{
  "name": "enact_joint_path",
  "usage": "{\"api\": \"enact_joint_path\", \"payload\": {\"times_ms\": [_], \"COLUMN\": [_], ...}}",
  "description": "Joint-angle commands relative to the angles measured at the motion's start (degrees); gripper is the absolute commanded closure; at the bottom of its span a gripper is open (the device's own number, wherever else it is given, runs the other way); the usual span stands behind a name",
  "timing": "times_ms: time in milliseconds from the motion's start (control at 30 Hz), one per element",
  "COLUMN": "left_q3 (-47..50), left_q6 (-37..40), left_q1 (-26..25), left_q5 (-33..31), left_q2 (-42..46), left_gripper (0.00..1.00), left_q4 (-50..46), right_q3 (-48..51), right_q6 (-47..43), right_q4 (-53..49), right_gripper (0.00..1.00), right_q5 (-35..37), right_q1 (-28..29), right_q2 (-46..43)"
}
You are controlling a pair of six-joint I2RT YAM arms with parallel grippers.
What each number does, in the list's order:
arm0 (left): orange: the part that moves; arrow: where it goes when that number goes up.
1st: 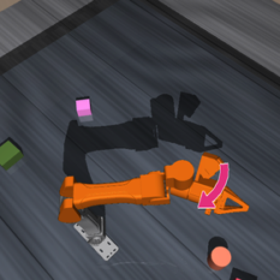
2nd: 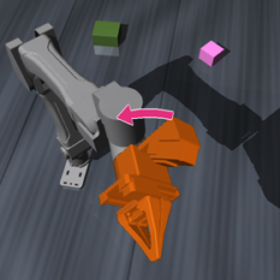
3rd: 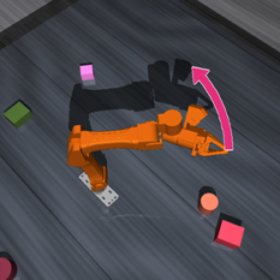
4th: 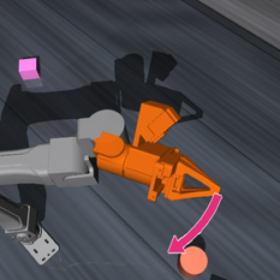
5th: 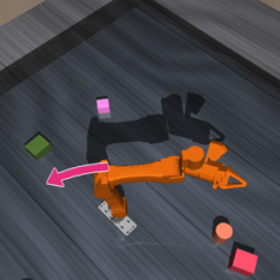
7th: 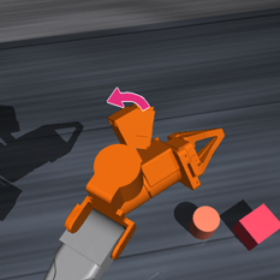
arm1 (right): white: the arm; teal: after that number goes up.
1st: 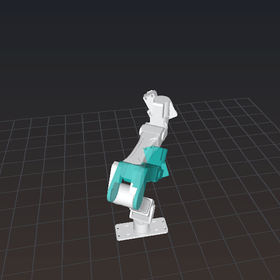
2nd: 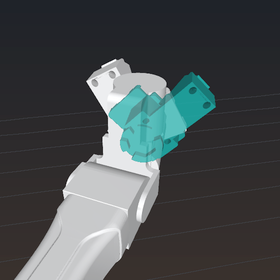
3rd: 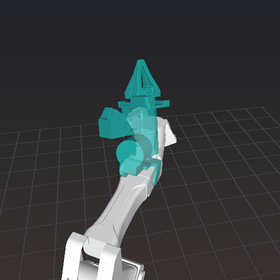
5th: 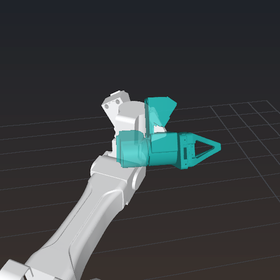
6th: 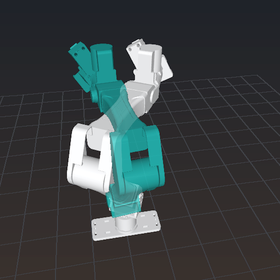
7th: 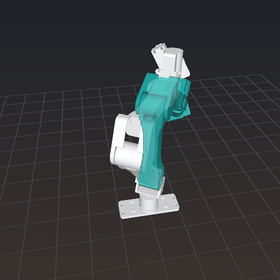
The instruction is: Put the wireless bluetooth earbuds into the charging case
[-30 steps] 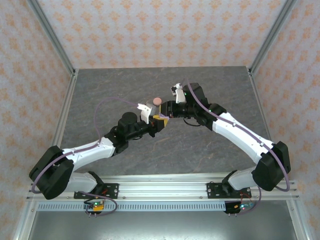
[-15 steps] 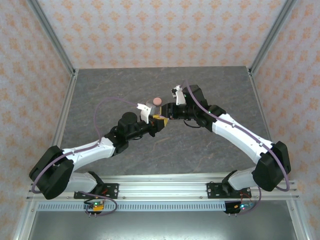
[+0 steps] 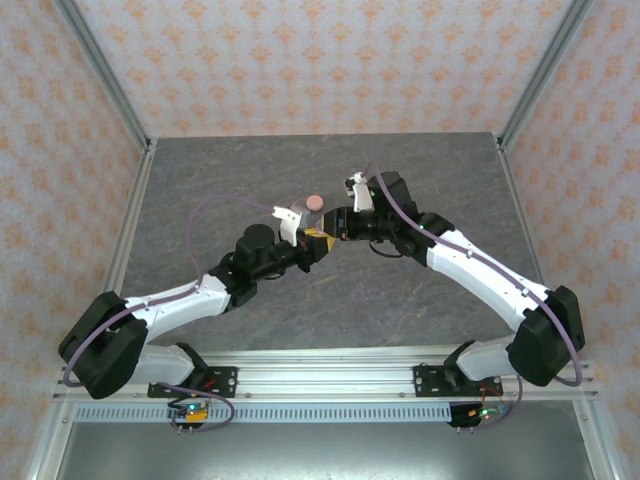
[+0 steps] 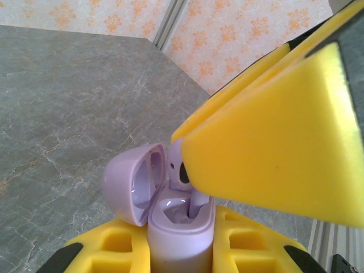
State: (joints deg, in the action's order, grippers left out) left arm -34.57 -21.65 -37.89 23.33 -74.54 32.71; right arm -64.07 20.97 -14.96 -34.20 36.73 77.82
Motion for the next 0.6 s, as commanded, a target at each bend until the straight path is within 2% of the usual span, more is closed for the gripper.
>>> {"api": "enact_joint_path", "payload": {"times_ms": [0,200,300,400,567], "left_q3": [-1.64,-1.99,-1.95,-2.04,-1.73], "left_q6": [-0.55,0.80,2.13,4.84,11.74], "left_q1": [-0.36,-0.42,-0.39,-0.43,-1.23], "left_q5": [-0.85,0.20,0.51,0.51,1.47], "left_q2": [0.18,0.23,0.43,0.91,2.16], "left_gripper": [0.91,0.91,0.91,0.91,0.91], "left_q4": [2.92,1.86,1.11,-1.32,-5.13], "right_q3": [0.64,0.45,0.09,-0.53,-1.74], "right_q6": [-0.84,-1.00,-0.85,-1.22,-1.34], "right_q4": [-0.29,-0.63,-0.92,-1.70,-4.05], "right_gripper": [0.72,0.68,0.62,0.57,0.56], "right_q5": [-1.05,-1.22,-0.79,0.54,4.87], "right_q1": [0.54,0.54,0.61,0.54,0.60], "right_q2": [-0.85,-0.70,-1.11,-2.22,-4.05]}}
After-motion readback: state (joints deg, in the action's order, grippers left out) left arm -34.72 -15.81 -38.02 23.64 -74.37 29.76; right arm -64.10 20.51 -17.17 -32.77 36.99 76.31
